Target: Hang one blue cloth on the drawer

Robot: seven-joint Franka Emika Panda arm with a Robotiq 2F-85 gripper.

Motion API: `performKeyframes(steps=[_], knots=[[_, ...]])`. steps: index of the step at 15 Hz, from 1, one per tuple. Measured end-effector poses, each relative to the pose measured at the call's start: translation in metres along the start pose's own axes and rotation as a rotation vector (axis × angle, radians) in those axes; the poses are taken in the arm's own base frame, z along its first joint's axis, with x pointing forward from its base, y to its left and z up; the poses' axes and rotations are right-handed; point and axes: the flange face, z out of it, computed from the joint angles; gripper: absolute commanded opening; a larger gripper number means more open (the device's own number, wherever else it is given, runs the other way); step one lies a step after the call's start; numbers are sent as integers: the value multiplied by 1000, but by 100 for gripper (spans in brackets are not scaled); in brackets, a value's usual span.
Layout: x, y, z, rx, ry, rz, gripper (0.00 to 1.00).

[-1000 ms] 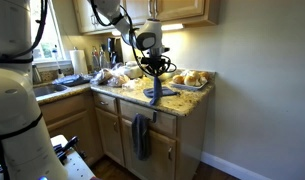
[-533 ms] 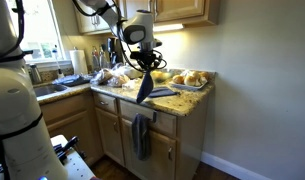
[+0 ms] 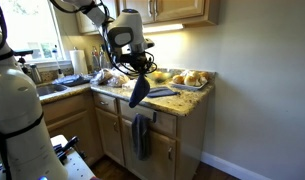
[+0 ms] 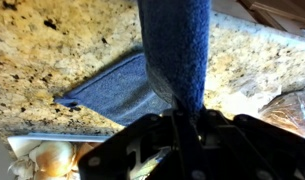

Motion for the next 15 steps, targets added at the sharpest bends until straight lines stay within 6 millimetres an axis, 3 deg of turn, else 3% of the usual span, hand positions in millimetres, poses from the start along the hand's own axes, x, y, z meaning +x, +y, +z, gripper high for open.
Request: performKeyframes(steps=[4, 15], knots=[[-29, 4, 15, 1, -34, 32, 11], [-29, 4, 17, -1, -42, 23, 7]])
